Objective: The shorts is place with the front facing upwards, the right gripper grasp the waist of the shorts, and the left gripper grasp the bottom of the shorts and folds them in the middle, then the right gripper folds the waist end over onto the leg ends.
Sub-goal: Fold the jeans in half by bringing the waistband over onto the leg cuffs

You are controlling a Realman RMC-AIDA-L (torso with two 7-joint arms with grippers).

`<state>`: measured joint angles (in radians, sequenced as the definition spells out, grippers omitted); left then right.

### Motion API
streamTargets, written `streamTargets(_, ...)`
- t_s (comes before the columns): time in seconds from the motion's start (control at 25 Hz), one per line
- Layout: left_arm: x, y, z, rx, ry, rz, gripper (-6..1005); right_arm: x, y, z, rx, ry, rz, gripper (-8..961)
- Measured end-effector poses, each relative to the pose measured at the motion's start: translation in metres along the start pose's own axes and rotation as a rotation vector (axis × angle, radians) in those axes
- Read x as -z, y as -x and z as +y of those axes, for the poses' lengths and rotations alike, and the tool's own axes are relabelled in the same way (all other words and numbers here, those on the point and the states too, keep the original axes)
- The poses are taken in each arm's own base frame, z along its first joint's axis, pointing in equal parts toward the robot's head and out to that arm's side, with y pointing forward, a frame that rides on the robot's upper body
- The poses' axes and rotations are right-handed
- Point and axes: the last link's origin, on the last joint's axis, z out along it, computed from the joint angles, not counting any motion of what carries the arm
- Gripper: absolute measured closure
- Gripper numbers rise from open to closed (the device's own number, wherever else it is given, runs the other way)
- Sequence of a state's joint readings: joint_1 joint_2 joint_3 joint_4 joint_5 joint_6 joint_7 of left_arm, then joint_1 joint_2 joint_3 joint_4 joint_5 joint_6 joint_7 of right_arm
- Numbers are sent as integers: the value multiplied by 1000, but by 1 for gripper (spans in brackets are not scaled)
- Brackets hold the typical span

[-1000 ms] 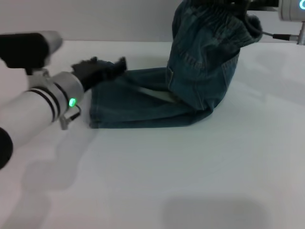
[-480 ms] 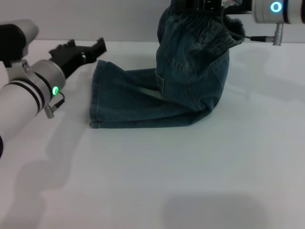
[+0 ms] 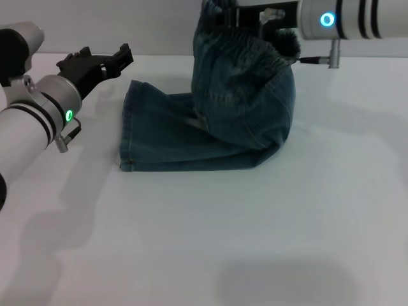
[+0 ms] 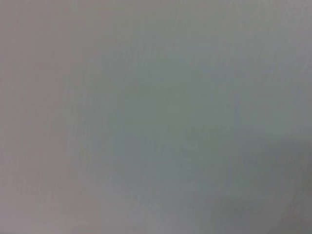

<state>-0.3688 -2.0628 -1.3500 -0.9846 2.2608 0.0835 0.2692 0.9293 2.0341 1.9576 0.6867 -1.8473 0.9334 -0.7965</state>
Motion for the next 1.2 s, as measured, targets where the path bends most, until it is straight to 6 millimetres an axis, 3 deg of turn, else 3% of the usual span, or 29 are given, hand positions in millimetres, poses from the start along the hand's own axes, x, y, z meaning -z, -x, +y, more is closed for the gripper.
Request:
streamTargets(0.88,-1,-1,-8,-7,-37,47,172,-33,-15,31,66,40,114,889)
streamTargets(1.2,-2,-2,-7,-10,-35,57,172,-37,-14,34,141,26,109,556)
